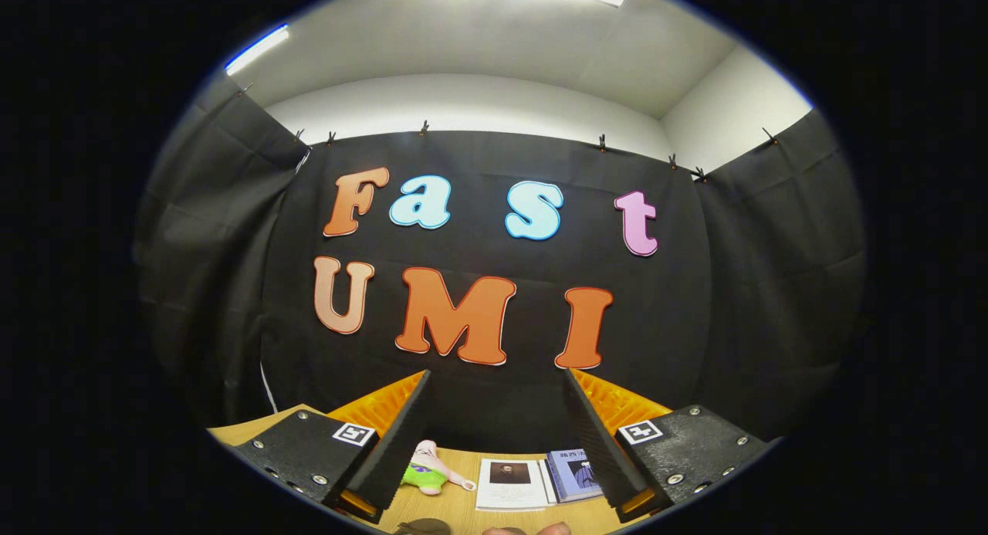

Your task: Open the storage box then place both shoes into the box .Put the left shoe in first, then the right shoe, with the right side of both shoes facing outward in a uniform manner.

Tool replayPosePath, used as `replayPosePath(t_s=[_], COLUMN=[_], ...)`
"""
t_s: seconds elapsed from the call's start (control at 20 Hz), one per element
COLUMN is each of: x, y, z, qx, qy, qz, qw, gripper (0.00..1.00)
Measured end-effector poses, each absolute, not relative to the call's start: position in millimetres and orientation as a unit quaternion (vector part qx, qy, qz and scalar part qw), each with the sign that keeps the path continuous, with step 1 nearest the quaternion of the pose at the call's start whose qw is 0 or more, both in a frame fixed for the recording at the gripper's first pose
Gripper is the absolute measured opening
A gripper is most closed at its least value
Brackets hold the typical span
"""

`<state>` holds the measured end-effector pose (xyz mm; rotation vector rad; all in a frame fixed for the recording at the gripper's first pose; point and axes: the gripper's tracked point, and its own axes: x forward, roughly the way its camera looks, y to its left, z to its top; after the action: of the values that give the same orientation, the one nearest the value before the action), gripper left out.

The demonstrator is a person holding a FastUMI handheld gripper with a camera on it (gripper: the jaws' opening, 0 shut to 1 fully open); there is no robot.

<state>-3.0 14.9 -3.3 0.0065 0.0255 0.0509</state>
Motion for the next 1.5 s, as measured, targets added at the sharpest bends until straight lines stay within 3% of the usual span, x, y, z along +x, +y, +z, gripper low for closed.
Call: replayPosePath(t_s=[0.7, 1.2, 1.5], x=[-3.5, -16.6, -49.7], y=[23.1, 106.8, 181.6], z=[-32.5, -128.6, -199.9], qx=[0.01, 0.083, 0.172], qy=[0.056, 0.198, 0.331], qz=[0.041, 0.169, 0.26], qw=[0.998, 0.962, 0.891], gripper=[0.99, 0.99, 0.98])
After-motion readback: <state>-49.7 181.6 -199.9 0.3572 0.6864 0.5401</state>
